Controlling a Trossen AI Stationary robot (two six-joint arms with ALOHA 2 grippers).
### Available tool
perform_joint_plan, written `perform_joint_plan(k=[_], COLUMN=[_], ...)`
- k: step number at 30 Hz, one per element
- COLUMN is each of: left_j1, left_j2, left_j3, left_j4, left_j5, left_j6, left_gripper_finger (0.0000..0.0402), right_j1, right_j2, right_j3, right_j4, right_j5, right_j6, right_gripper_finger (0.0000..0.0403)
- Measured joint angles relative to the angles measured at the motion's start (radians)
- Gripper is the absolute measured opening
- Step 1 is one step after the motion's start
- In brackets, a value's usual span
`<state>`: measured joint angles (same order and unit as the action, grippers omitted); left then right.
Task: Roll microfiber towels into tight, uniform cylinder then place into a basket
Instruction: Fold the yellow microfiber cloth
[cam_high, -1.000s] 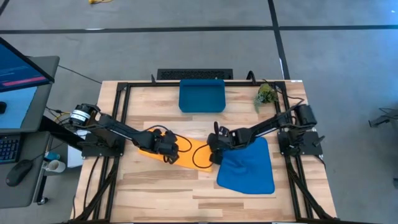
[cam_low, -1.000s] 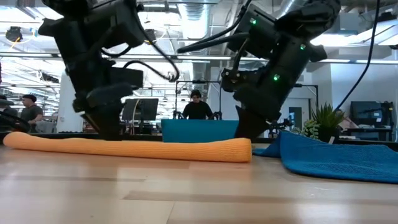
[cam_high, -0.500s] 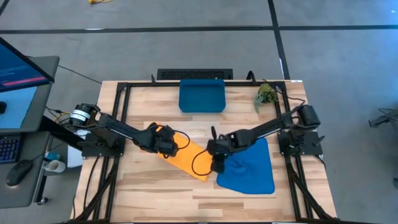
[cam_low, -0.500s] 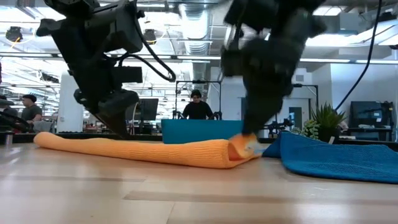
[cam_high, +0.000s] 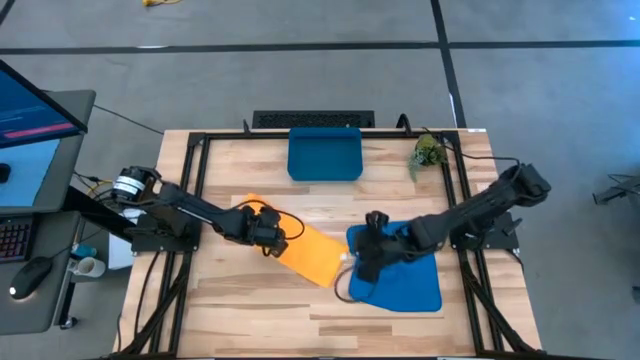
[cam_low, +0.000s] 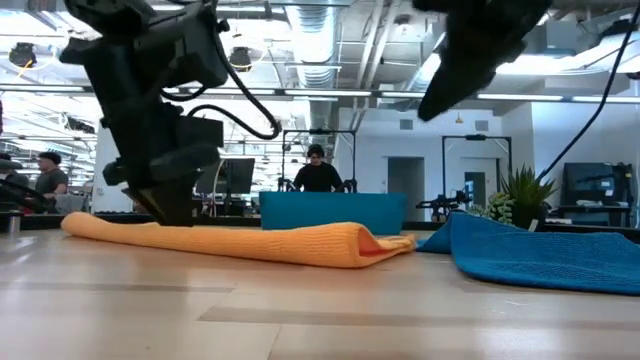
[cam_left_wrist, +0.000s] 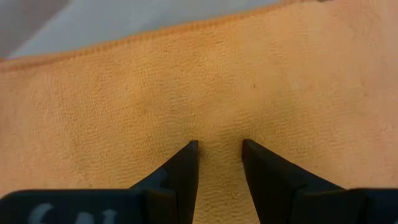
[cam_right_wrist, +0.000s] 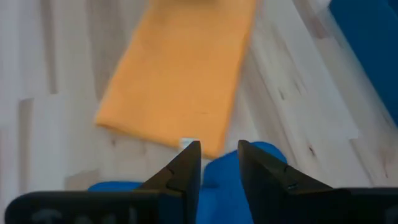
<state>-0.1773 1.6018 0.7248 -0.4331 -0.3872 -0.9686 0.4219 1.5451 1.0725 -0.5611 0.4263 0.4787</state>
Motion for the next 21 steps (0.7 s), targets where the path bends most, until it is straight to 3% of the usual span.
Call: perform_joint_plan(k=[3, 10, 15, 21], left_j1=[0.024, 0.033, 0.023, -0.035], left_j2=[-0.001, 0.004, -0.005, -0.039], left_j3=[-0.032, -0.078, -0.068, 0.026], left_j4=[0.107, 0.35, 0.338, 0.352], left_j5=[-0.012, -0.028, -0.038, -0.037], left_j6=[0.11, 0.54, 0.563, 0.564], left_gripper_finger=[0.0111, 0.0086, 0.0073, 0.0068], right_j1=[0.017, -0.013, -0.036, -0.036], right_j2=[-0.009, -0.001, -0.001, -0.001], right_j3=[0.0, 0.0, 0.001, 0.001], right_j4=[0.007, 0.018, 0.02, 0.015], right_j5=[0.023, 0.025, 0.025, 0.024], right_j6=[0.0, -0.007, -0.007, -0.007], right_gripper_finger=[0.0127, 0.0127, 0.0127, 0.0127])
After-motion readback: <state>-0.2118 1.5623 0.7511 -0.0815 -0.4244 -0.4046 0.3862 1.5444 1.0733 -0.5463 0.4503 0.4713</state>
